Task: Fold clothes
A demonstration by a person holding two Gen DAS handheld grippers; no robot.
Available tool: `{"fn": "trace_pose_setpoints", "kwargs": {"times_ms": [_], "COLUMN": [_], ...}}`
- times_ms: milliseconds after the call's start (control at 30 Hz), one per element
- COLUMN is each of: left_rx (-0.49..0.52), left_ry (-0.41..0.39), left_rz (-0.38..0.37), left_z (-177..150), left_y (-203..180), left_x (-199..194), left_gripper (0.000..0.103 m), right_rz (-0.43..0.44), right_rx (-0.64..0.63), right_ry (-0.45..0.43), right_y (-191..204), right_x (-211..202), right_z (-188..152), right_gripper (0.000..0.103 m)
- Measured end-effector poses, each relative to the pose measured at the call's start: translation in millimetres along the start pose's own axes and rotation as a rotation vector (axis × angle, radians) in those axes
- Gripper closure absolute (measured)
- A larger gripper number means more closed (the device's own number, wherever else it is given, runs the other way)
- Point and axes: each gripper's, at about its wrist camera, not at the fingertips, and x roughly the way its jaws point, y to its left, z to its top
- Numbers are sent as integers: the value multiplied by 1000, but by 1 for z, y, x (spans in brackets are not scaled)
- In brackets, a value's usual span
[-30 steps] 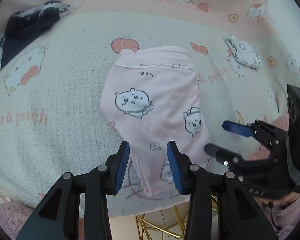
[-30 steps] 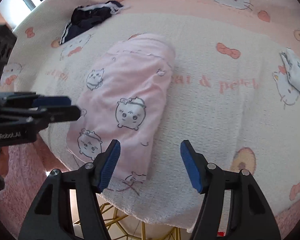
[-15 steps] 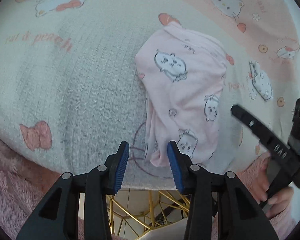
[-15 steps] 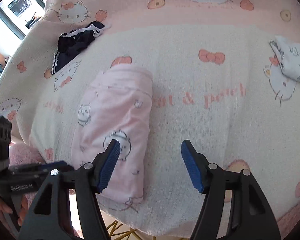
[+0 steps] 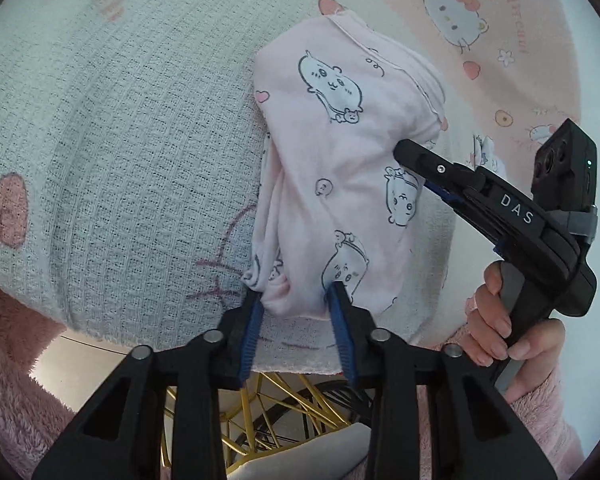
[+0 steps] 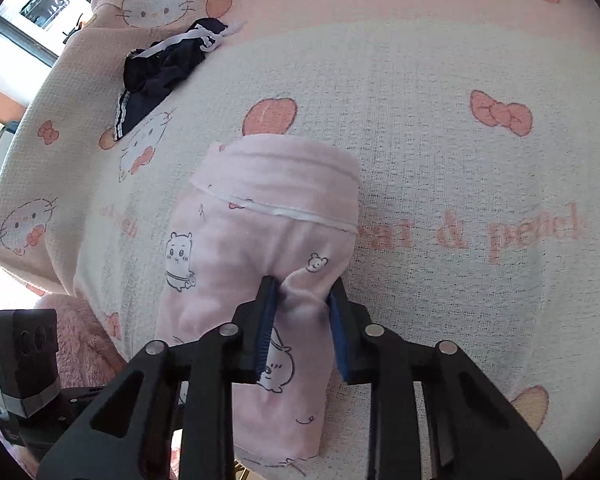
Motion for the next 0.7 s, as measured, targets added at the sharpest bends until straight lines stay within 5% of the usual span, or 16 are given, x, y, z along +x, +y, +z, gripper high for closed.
{"fn": "trace_pose_setpoints", "kwargs": {"times_ms": [167, 367, 500, 567, 633, 700], "left_rx": [17, 49, 46, 42, 69, 94], "left_ry": [-14, -116, -86, -3, -10, -17], "left_rz": [-3, 48, 75, 95, 91, 80], "left_z": [-1, 16, 33, 33, 22, 11], "left_y": [5, 2, 13, 19, 19, 18], "left_x": [-9, -34, -32, -22, -27, -31], "left_gripper": [85, 85, 85, 81, 75, 67], "right_rz": [88, 54, 83, 41, -26, -92], "right_rx": [124, 182, 256, 271, 297, 265], "right_ry": [-42, -91, 36, 78, 20, -55], "right_y": [-16, -12, -19, -28, -41, -44], "right_x": [-22, -56, -54, -55, -72, -92], "right_z": [-8, -48, -82, -83, -78, -70], "right_gripper": [92, 92, 83, 81, 81, 70]}}
